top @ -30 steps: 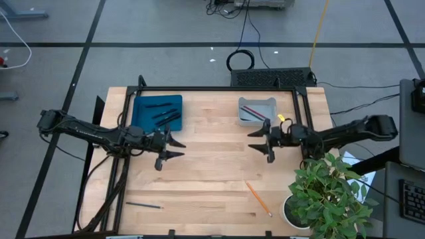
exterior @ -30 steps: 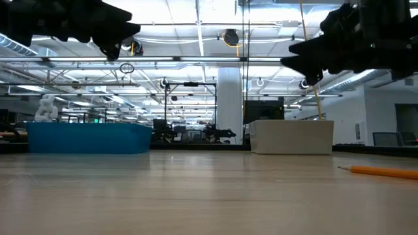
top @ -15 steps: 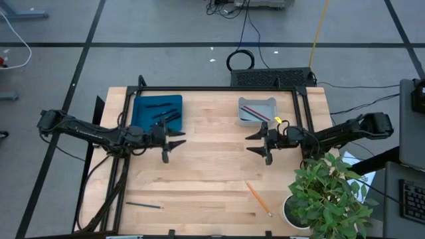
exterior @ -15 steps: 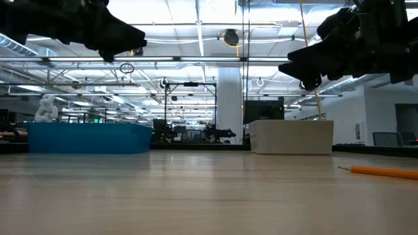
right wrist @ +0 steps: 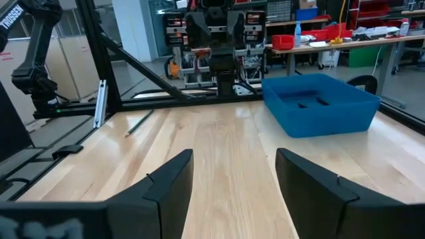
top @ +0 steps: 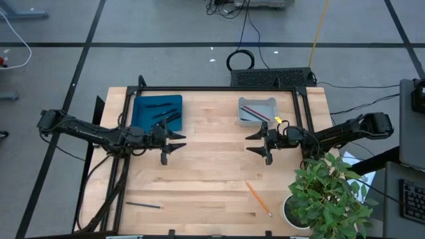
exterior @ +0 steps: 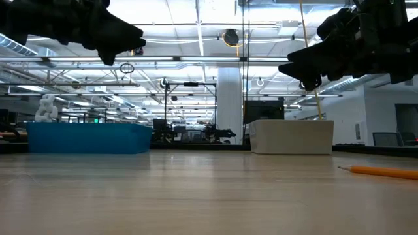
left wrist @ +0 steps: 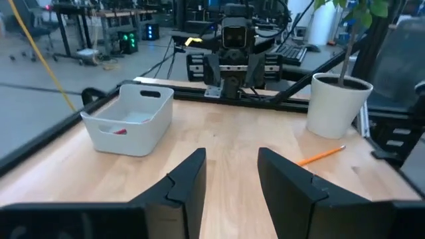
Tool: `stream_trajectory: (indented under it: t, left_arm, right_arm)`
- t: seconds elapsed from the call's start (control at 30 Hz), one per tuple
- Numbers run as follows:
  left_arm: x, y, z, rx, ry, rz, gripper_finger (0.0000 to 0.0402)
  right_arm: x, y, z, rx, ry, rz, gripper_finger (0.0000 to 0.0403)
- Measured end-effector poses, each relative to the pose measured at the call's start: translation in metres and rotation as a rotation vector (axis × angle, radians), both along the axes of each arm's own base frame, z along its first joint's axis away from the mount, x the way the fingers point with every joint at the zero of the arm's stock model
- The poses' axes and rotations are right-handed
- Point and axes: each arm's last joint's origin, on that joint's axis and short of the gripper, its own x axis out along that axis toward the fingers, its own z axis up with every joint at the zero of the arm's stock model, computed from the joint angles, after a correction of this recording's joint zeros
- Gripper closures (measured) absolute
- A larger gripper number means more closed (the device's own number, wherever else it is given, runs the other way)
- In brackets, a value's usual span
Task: Sort pens & pencils
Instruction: Put the green pencil into the gray bin
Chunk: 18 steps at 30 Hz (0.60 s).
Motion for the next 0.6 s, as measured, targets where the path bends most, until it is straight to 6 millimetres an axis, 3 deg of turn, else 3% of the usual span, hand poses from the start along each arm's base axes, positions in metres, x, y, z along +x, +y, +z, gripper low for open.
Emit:
stream_trajectory:
  t: [0.13, 0.3, 0.47, 0.6]
  left_arm:
    - [0.006, -0.009, -0.004, 0.003, 0.111, -0.042, 0.0261]
    - [0.027, -0.035, 0.001, -0.004, 0.361, -0.111, 0.0261]
    - [0.036, -0.078, 0.003, -0.104, 0.719, -0.267, 0.0261]
    - [0.030, -0.115, -0.001, -0.191, 0.962, -0.258, 0.0261]
  right_arm:
    - [0.000, -0.001, 0.000, -0.005, 0.000, -0.003, 0.0200]
    - [0.000, -0.001, 0.000, -0.018, -0.001, -0.003, 0.0200]
    - [0.000, -0.001, 0.000, -0.017, -0.001, -0.003, 0.0200]
    - [0.000, -0.001, 0.000, -0.017, -0.001, -0.003, 0.0200]
